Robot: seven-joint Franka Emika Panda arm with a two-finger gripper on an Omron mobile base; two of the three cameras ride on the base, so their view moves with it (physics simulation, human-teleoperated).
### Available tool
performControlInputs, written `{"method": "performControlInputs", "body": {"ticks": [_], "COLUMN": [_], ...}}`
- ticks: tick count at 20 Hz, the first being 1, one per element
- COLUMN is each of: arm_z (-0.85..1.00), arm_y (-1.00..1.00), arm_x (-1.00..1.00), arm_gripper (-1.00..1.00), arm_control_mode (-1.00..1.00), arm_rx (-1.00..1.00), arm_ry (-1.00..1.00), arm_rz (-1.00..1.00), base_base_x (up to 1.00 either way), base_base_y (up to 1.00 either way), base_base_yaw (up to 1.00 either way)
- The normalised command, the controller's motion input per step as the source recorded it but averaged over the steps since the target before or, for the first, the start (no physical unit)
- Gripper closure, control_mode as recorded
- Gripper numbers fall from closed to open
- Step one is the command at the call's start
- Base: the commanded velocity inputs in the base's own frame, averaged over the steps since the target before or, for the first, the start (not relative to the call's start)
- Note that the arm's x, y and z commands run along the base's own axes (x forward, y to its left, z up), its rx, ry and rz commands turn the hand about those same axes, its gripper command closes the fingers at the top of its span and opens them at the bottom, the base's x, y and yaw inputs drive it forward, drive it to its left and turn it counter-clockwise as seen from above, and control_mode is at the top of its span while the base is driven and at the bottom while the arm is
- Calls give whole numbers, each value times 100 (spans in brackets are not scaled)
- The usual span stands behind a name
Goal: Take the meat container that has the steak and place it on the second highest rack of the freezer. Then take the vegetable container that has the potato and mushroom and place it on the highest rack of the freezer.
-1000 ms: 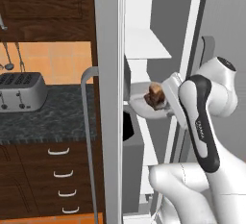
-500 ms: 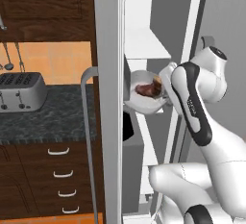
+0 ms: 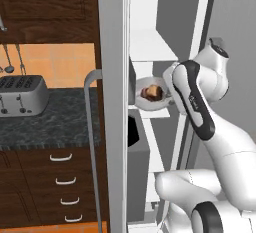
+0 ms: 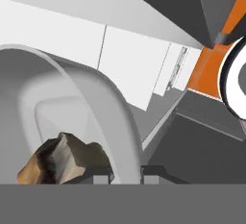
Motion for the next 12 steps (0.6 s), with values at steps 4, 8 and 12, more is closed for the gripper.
{"method": "performControlInputs", "body": {"ticks": [4, 8, 12], "arm_z": [-33, -36, -52], "arm_y": [-3, -4, -17], "arm_x": [59, 70, 48], "arm_gripper": [100, 100, 100], "arm_control_mode": [-100, -100, -100], "arm_rx": [0, 0, 0], "arm_ry": [1, 4, 13], "arm_rz": [-8, -8, -5], "base_base_x": [0, 0, 0], "base_base_y": [0, 0, 0], "base_base_yaw": [0, 0, 0]}}
